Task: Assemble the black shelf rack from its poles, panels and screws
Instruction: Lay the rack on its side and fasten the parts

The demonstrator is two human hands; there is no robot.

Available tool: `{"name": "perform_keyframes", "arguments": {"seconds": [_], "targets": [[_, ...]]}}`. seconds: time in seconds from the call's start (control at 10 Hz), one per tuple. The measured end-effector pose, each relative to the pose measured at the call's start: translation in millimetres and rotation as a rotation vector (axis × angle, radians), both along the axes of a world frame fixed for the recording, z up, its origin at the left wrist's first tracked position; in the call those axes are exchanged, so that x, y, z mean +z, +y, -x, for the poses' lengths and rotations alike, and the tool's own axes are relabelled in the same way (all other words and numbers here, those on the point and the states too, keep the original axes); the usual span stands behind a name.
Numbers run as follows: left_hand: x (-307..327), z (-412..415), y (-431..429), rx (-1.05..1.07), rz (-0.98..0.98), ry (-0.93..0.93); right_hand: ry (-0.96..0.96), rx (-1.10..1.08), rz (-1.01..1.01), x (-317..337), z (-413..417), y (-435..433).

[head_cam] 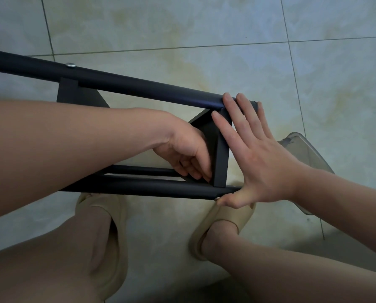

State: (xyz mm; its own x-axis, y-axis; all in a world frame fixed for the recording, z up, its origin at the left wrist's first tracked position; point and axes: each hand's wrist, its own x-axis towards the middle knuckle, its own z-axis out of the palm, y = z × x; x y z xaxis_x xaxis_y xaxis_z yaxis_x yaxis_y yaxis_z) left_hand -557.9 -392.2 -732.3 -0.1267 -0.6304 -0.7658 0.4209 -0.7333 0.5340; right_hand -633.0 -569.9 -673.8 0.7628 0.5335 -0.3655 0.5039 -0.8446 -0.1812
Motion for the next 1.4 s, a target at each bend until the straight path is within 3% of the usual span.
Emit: {"name": "perform_keyframes", "arguments": {"seconds": [0.2, 1.3, 1.4], "targets": [[1.6, -2.3, 2.9, -0.084, -0.035, 0.006, -0.009, -0.001, -0.012, -0.9, 0.4, 0.1], [0.9, -4.3, 7.2, -0.053, -0.068, 0.092, -0.025, -0.009, -0.047, -4.3, -3.2, 7.3], [2.2, -4.0, 7.8, -0.083, -0.076, 0.025, -0.026, -0.008, -0.047, -4.6, -3.3, 7.9]]}}
